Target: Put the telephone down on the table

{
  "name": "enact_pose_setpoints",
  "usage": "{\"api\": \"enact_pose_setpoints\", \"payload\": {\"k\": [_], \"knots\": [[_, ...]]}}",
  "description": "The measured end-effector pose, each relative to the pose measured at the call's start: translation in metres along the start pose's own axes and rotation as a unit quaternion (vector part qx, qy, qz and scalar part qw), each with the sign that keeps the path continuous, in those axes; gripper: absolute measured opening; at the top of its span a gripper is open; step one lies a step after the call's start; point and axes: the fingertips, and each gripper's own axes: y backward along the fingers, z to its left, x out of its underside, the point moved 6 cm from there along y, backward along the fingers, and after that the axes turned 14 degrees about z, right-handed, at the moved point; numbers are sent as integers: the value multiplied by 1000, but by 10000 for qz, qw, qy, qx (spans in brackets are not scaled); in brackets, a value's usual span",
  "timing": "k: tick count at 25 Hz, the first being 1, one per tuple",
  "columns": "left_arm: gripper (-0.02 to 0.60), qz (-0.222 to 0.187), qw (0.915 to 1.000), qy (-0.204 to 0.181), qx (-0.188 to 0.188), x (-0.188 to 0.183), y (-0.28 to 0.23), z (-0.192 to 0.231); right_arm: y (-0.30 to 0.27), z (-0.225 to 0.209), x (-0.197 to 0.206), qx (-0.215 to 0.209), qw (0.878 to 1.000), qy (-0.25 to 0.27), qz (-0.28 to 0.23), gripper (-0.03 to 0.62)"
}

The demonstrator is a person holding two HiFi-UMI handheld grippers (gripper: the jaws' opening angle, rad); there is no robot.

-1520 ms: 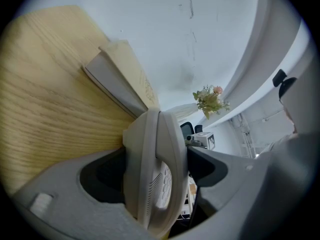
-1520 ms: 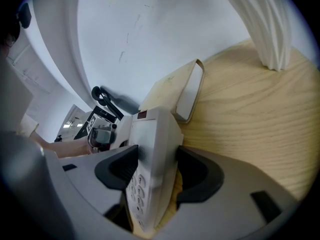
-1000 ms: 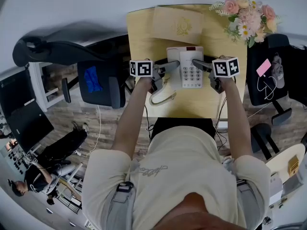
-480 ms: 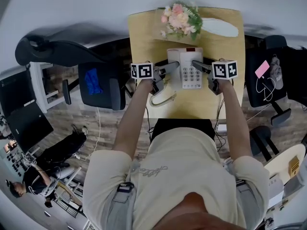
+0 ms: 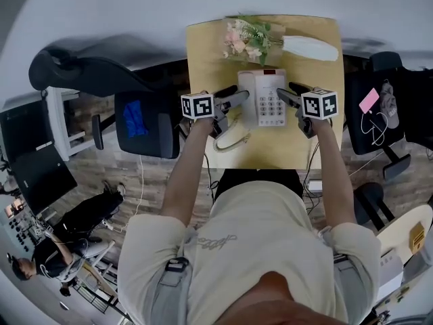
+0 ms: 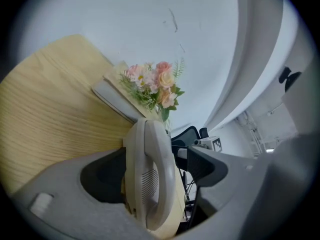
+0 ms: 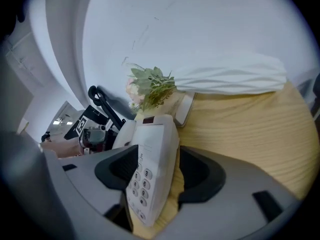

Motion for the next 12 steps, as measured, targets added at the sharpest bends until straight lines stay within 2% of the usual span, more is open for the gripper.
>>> {"api": "enact_pose_setpoints", "payload": {"k": [5,12], "knots": [[385,-110,9991,-308,-287,6,13,-10,27,11,1,128,9994,201,-239,244],[383,-384,9976,-525,-230,11,27,-46,59,33,5,186,9975,504,-460,241]]}}
